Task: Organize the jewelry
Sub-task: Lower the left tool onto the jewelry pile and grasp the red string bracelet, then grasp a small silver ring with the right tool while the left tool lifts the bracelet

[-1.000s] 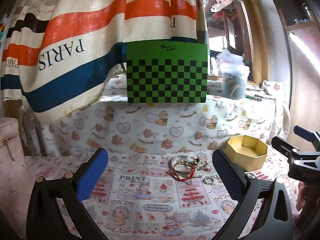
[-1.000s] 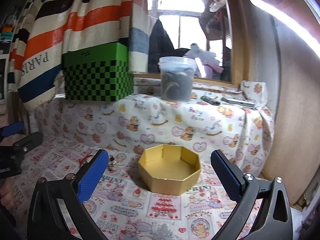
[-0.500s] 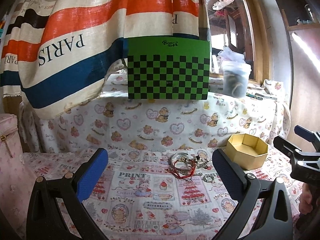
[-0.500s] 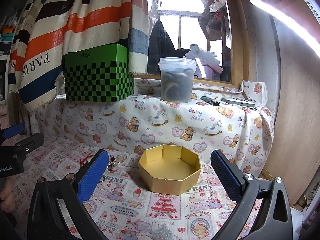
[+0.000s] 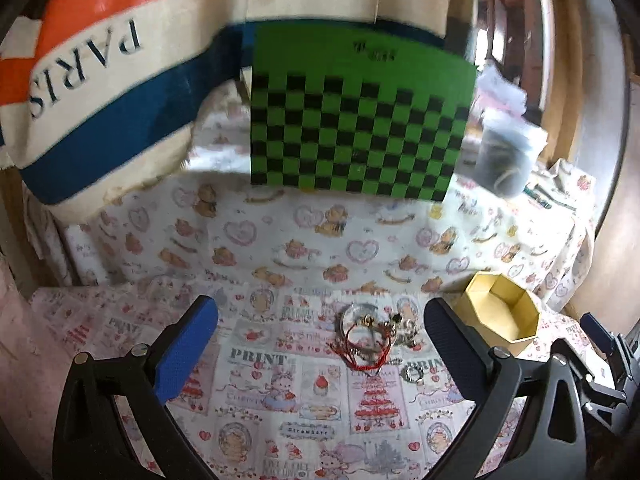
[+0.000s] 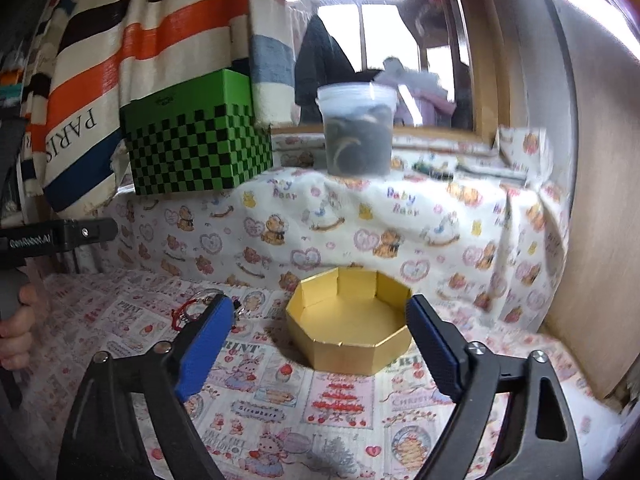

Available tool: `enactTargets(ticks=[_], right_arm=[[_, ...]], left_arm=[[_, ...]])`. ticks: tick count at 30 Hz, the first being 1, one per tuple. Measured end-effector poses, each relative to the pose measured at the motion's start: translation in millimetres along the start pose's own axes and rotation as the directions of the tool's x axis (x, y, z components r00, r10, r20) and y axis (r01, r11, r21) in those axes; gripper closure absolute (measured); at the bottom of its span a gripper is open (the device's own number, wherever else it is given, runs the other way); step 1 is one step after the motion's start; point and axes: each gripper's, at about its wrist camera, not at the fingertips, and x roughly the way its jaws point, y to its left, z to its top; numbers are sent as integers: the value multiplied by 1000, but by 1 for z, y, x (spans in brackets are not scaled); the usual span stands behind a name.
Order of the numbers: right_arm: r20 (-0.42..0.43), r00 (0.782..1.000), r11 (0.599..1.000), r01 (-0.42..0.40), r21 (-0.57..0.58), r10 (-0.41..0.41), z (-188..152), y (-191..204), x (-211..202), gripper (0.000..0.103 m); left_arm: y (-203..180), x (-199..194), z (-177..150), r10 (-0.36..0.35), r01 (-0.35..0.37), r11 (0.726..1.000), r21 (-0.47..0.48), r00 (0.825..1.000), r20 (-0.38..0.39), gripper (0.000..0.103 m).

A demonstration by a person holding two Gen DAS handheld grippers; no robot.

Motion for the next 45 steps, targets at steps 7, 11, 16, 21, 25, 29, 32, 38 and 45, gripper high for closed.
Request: enactTargets(ticks=[7,11,16,21,25,29,32,38,45], right_arm=[[-53,998,1000,-19,19,20,-2,-3,9,30],[-62,998,1000,-19,10,20,-2,-2,10,30],[-78,997,1000,-17,-2,17,-3,0,12,30],[-77,997,1000,-16,-26,14,-4,4,12,30],[-77,997,999,-12,-39,9,-5,6,12,30],[-75,997,999,-5,-41,2,-5,5,12,30],[-71,997,999,-3,-42,0,-5,5,12,30],[-61,998,997,-30,-65,27,-6,11,8,30],[-264,953,986,-163,-42,146,2,36,36,49]], left_arm=[[-14,60,-8,-55,59,998,8,964,-261,36],[-26,80,-24,-41,63,997,54,940,-339,50],[-26,96,-36,-41,50,999,16,935,-352,62],[-24,104,-40,0,10,1000,29,939,-344,88],[-25,106,-44,6,7,999,35,934,-357,101],[-21,90,-44,-23,34,999,27,945,-328,102],[-17,72,-40,-49,56,998,15,956,-288,102],[1,35,-23,-119,112,992,-50,977,-178,102],[12,27,-17,-99,90,993,-80,989,-113,102]])
